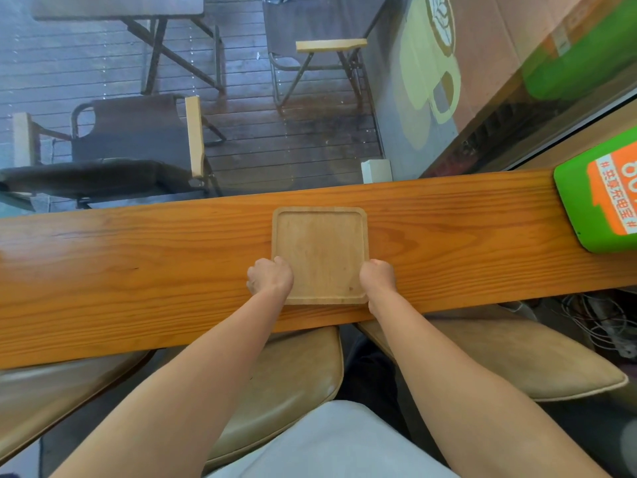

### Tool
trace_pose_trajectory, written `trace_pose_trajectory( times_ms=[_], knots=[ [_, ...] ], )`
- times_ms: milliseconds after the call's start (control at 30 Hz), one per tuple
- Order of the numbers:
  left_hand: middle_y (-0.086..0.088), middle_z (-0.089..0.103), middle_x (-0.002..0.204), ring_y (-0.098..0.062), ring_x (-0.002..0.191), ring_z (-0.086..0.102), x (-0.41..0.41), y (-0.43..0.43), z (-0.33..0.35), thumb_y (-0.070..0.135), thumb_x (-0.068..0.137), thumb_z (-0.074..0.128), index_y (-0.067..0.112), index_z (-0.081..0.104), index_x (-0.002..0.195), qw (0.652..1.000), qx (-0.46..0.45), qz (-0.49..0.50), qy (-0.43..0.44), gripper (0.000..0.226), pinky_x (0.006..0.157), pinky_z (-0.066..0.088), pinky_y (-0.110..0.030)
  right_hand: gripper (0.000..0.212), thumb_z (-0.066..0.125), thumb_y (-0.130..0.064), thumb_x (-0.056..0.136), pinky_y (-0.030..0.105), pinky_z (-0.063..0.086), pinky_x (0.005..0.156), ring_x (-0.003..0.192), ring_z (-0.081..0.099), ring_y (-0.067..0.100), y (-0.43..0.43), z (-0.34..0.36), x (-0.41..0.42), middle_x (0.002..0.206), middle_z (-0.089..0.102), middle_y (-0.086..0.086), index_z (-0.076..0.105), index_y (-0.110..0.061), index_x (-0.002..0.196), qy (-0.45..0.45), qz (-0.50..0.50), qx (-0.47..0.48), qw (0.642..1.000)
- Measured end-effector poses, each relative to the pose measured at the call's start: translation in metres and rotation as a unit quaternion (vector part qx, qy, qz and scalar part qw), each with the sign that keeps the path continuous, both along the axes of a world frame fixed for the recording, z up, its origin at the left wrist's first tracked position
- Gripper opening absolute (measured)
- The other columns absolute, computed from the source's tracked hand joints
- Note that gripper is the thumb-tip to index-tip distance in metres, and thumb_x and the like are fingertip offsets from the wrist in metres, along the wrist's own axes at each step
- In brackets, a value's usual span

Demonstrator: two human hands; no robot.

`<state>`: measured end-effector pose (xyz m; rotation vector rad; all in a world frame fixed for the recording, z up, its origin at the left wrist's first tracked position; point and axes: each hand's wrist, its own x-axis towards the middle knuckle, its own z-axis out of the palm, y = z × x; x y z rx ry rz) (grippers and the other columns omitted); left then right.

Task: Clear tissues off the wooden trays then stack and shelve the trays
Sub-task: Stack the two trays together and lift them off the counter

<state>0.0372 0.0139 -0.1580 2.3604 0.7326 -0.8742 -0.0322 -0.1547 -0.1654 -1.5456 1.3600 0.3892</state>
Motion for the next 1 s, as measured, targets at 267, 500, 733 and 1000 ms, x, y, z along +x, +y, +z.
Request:
trace_pose_trajectory(
  times_ms=[267, 500, 733, 1000],
  knots=[
    [-0.021, 0.054, 0.134, -0.038, 0.119, 0.054, 0.002, 0.007, 0.004, 0.050, 0.099, 0.036, -0.002, 0.050, 0.134, 0.995, -0.048, 0.081, 0.041, 0.064, 0.101, 0.045, -0.049, 0.036, 0.040, -0.017, 0.099, 0.035, 0.043, 0.087, 0.101, 0.052, 0.024, -0.014, 0.003, -0.005, 0.123, 0.057, 0.003, 0.056, -0.007, 0.130, -0.026, -0.064, 0.096, 0.993],
    [-0.018, 0.035, 0.153, -0.037, 0.138, 0.037, -0.008, 0.023, 0.003, 0.054, 0.101, 0.019, 0.005, 0.019, 0.153, 0.978, -0.152, 0.098, 0.101, 0.072, 0.112, 0.033, -0.051, 0.047, 0.040, -0.032, 0.103, 0.040, 0.040, 0.097, 0.127, 0.046, 0.030, 0.000, 0.004, -0.013, 0.145, 0.045, 0.012, 0.036, -0.008, 0.144, 0.025, 0.013, 0.075, 0.997],
    [-0.018, 0.038, 0.151, -0.036, 0.135, 0.040, -0.013, 0.036, 0.022, 0.055, 0.100, 0.020, 0.004, 0.019, 0.152, 0.975, -0.187, 0.092, 0.078, 0.072, 0.112, 0.033, -0.049, 0.049, 0.046, -0.028, 0.102, 0.052, 0.042, 0.108, 0.128, 0.049, 0.034, 0.008, 0.022, -0.020, 0.143, 0.050, 0.014, 0.040, -0.007, 0.145, 0.011, 0.003, 0.124, 0.992],
    [-0.017, 0.055, 0.124, -0.031, 0.099, 0.056, 0.038, -0.048, 0.091, 0.054, 0.101, 0.019, 0.002, 0.036, 0.141, 0.975, -0.189, -0.097, -0.072, 0.068, 0.082, 0.048, -0.043, 0.046, 0.038, -0.029, 0.103, 0.046, 0.045, 0.104, 0.121, 0.053, 0.031, -0.046, 0.105, -0.011, 0.140, 0.052, 0.011, 0.039, -0.007, 0.144, -0.126, -0.096, 0.094, 0.983]
  ],
)
